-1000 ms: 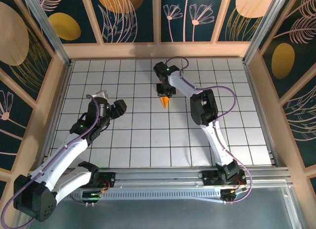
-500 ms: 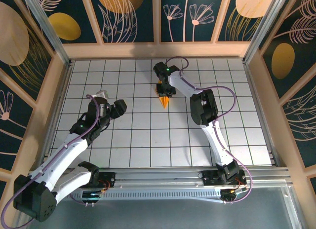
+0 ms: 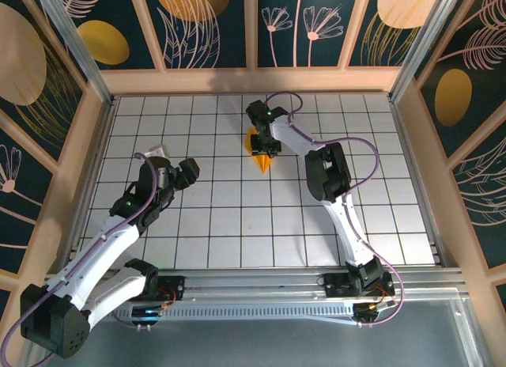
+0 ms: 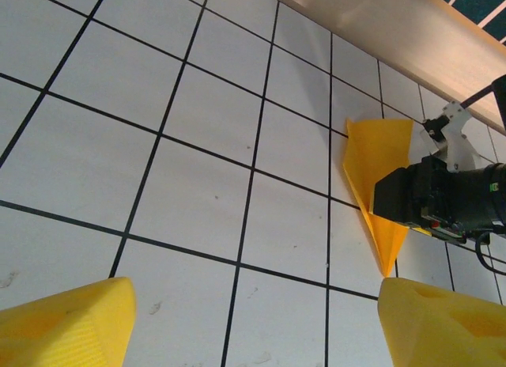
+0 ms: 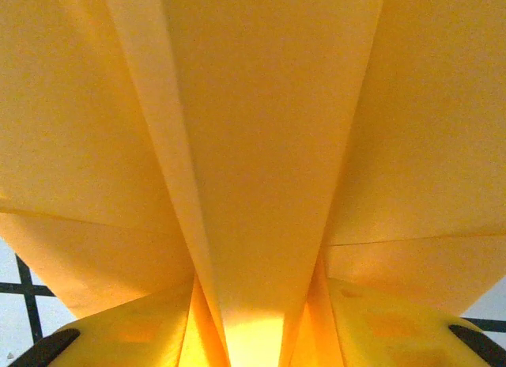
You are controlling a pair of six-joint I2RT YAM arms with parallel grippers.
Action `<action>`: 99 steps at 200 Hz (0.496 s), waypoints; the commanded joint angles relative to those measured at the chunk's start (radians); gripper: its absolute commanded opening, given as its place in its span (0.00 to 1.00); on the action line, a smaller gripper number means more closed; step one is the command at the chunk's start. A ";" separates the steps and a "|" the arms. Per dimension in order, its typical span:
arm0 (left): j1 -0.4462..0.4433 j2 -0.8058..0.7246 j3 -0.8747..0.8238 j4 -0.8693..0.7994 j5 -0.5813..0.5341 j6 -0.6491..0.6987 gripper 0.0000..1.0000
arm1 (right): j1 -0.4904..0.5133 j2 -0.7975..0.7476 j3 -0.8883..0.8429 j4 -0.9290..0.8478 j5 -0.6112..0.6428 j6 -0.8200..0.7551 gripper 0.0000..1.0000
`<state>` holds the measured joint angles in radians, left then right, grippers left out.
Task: Fold a paper plane with a square sheet of paper (fold left side to right side)
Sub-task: Place the paper plane at the top-center of the table.
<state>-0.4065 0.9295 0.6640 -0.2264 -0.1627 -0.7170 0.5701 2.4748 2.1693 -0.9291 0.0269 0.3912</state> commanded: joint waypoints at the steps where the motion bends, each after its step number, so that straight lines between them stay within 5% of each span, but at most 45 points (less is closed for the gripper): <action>1: -0.003 -0.009 0.029 -0.021 -0.024 0.014 0.80 | -0.003 -0.031 -0.029 -0.025 0.033 0.003 0.41; 99: -0.003 0.009 0.035 -0.014 -0.014 0.007 0.80 | 0.010 -0.089 -0.028 -0.033 0.036 -0.003 0.40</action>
<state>-0.4065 0.9344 0.6716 -0.2363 -0.1688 -0.7174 0.5709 2.4542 2.1509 -0.9268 0.0372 0.3939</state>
